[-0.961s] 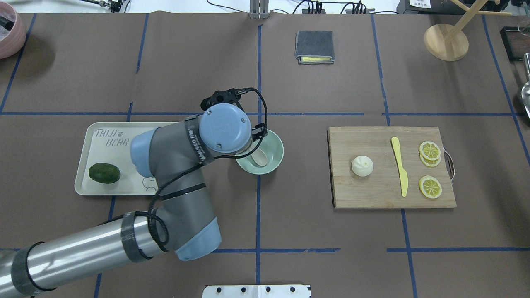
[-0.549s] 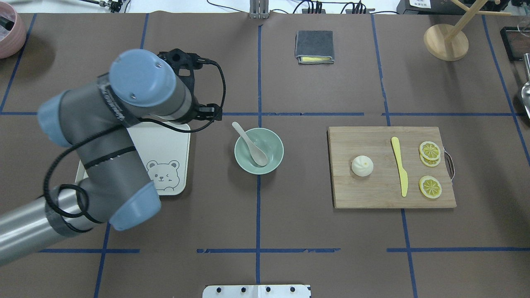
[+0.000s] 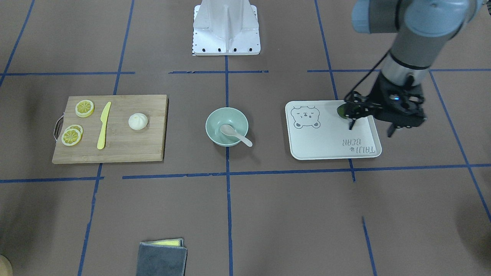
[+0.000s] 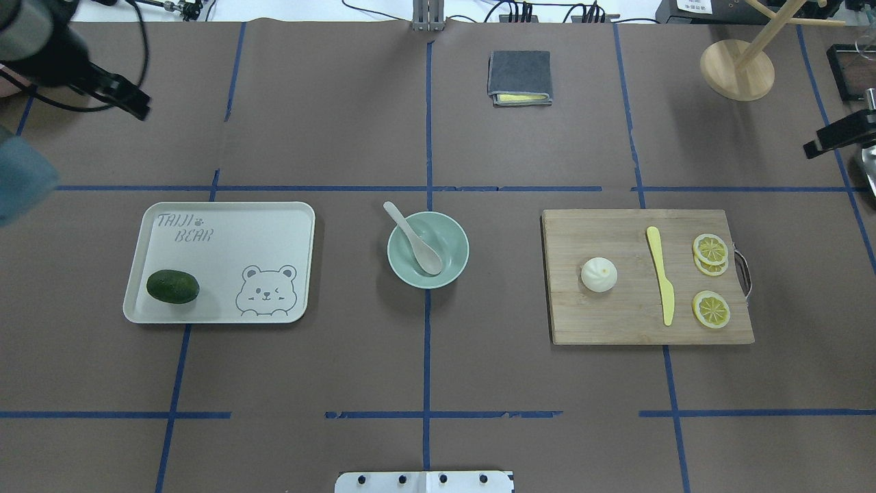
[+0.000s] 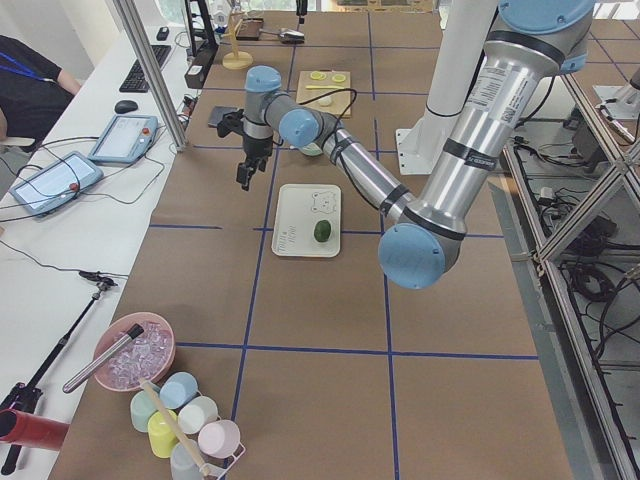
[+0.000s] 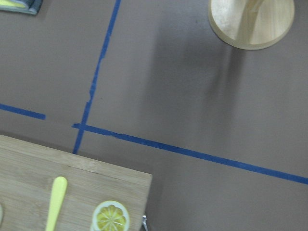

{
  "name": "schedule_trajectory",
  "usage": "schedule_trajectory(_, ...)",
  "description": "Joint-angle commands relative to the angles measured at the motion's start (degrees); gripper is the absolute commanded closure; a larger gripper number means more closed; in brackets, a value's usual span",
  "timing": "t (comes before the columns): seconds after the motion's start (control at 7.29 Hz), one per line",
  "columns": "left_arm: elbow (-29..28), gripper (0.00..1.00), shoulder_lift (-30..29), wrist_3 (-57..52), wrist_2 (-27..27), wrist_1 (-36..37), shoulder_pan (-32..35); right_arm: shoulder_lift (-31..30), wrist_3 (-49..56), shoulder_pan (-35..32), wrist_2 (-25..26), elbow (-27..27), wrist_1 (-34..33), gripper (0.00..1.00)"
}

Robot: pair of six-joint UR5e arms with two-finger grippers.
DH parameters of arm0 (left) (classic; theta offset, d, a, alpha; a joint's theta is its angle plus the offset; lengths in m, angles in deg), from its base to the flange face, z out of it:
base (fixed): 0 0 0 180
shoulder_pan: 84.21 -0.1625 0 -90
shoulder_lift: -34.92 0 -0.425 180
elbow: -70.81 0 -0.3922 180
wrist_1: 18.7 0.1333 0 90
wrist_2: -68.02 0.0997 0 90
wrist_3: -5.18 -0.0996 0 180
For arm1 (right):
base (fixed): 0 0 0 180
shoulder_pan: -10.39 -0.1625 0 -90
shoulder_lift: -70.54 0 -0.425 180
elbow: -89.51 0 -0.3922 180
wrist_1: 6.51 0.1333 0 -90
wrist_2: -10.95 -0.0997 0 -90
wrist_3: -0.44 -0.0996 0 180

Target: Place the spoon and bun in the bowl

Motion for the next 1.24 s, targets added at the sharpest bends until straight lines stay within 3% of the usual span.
schedule_trajectory(0.0,-8.71,0.0,3.07,-21.09,-1.09,0.08,12.86,5.36,-17.73,11.08,7.15,-4.29,-0.07,0.0)
schedule_trajectory(0.41,-13.13,0.0,10.53,-27.84,-2.74,0.6,20.81,7.85,-30.89,24.82,18.59,-5.36,-0.08,0.0)
schedule_trajectory(0.69,-14.8,0.0,17.63,-35.6,-15.16,0.43,25.11,6.97,-31.26,28.7,21.24,-5.36,0.01,0.0)
schedule_trajectory(0.82,-15.43,0.0,20.54,-39.06,-17.76,0.34,27.05,6.62,-33.09,31.16,23.0,-5.36,0.1,0.0)
schedule_trajectory(1.1,-14.29,0.0,22.68,-39.36,-17.79,0.52,27.24,7.05,-36.18,36.61,27.49,-4.75,0.1,0.0)
